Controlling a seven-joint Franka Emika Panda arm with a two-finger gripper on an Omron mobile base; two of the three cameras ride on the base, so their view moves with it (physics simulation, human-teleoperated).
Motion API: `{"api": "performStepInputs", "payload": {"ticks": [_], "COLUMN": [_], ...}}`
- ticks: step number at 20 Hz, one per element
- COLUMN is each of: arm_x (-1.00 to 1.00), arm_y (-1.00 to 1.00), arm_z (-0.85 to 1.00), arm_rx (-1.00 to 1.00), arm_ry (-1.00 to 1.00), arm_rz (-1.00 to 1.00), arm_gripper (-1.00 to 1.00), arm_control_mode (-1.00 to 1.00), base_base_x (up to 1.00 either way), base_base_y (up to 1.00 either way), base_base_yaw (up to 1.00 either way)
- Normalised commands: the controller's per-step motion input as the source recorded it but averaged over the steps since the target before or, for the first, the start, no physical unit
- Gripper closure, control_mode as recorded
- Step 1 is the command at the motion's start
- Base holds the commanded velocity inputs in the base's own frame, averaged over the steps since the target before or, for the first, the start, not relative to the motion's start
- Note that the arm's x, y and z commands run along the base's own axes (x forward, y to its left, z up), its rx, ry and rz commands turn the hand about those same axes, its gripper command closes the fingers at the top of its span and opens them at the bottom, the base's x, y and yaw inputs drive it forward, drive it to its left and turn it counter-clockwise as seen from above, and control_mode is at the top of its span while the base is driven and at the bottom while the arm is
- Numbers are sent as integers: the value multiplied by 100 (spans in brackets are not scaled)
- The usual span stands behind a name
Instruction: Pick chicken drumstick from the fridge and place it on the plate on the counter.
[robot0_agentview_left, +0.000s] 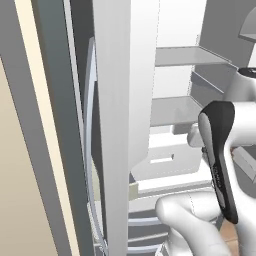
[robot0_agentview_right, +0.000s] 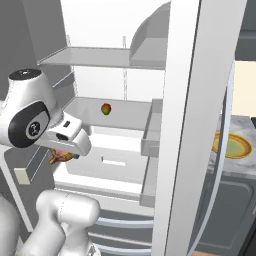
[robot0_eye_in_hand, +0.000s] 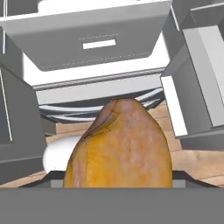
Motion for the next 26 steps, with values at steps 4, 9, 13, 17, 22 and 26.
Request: {"api": "performStepInputs", "payload": {"ticks": [4, 9, 13, 17, 22, 26], "arm_x": [1, 0, 0, 0, -12, 0], "arm_y": [4, 3, 2, 0, 1, 0], "arm_z": [0, 0, 0, 0, 0, 0], "arm_rx": [2, 0, 0, 0, 0, 0], "arm_ry": [11, 0, 0, 0, 0, 0], "arm_rz": [2, 0, 0, 0, 0, 0], "arm_gripper": [100, 100, 100, 100, 100, 100], "arm_control_mode": [-100, -100, -100, -100, -100, 100], "base_base_x": [0, 0, 0, 0, 0, -65], "base_base_y": [0, 0, 0, 0, 0, 0], "base_base_yaw": [0, 0, 0, 0, 0, 0]}}
